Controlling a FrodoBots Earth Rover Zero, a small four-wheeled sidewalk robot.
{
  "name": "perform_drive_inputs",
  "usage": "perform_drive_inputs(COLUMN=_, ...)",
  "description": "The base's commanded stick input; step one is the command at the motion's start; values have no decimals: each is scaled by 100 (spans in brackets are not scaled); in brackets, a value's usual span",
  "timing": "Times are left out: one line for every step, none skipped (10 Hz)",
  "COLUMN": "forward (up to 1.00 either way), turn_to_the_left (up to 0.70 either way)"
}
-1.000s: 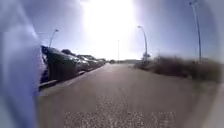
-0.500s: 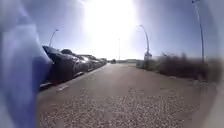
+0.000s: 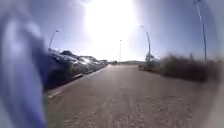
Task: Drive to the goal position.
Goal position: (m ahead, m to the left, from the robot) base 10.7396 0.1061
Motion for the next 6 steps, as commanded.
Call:
perform_drive_inputs(forward=100, turn_to_the_left=0)
perform_drive_inputs(forward=100, turn_to_the_left=0)
perform_drive_inputs(forward=100, turn_to_the_left=0)
perform_drive_inputs(forward=100, turn_to_the_left=0)
perform_drive_inputs(forward=100, turn_to_the_left=0)
perform_drive_inputs(forward=100, turn_to_the_left=0)
